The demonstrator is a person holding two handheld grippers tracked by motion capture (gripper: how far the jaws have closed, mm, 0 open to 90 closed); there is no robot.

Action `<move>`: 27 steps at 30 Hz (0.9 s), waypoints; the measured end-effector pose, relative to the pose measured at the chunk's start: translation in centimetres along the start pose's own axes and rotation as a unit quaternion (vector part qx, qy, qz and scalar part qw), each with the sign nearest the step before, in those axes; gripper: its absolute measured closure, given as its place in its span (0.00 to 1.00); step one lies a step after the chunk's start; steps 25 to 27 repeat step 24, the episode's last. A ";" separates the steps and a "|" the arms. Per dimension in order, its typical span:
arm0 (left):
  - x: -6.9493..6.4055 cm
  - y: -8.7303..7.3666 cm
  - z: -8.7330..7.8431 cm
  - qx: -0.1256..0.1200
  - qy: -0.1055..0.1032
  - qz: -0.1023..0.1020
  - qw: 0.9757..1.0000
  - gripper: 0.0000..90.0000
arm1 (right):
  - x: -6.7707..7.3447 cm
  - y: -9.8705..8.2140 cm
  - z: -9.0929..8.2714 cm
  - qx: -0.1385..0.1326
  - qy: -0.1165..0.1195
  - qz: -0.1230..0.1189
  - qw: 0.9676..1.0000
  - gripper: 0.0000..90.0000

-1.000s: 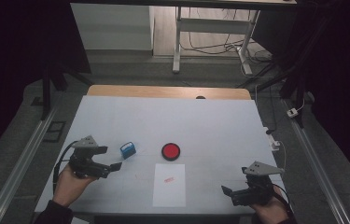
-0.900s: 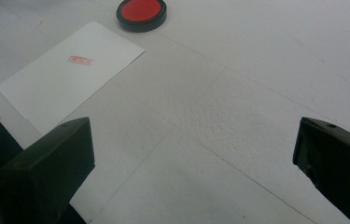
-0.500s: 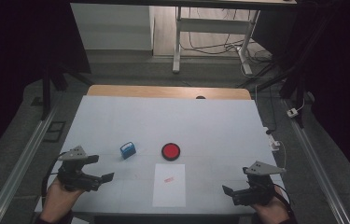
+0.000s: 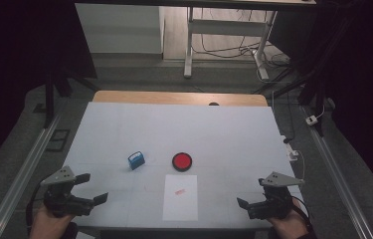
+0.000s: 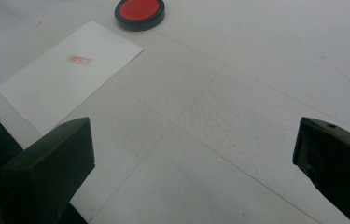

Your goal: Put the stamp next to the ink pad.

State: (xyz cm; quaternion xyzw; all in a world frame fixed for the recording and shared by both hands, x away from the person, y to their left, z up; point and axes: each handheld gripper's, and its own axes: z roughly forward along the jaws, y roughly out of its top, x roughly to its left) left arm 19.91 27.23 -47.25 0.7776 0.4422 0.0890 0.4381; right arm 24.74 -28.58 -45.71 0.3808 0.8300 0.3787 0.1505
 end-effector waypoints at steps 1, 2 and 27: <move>0.0 -0.2 -0.1 0.000 0.003 -0.001 1.000 0.00 | 0.0 0.0 0.0 0.000 0.000 0.000 1.000 0.00; 0.0 -0.4 -0.2 0.002 0.006 -0.001 1.000 0.00 | 0.0 0.0 0.0 0.000 0.000 0.000 1.000 0.00; -0.7 -1.4 -0.2 0.058 0.049 -0.002 0.997 0.00 | 0.1 0.0 0.1 0.006 -0.001 -0.002 1.000 0.00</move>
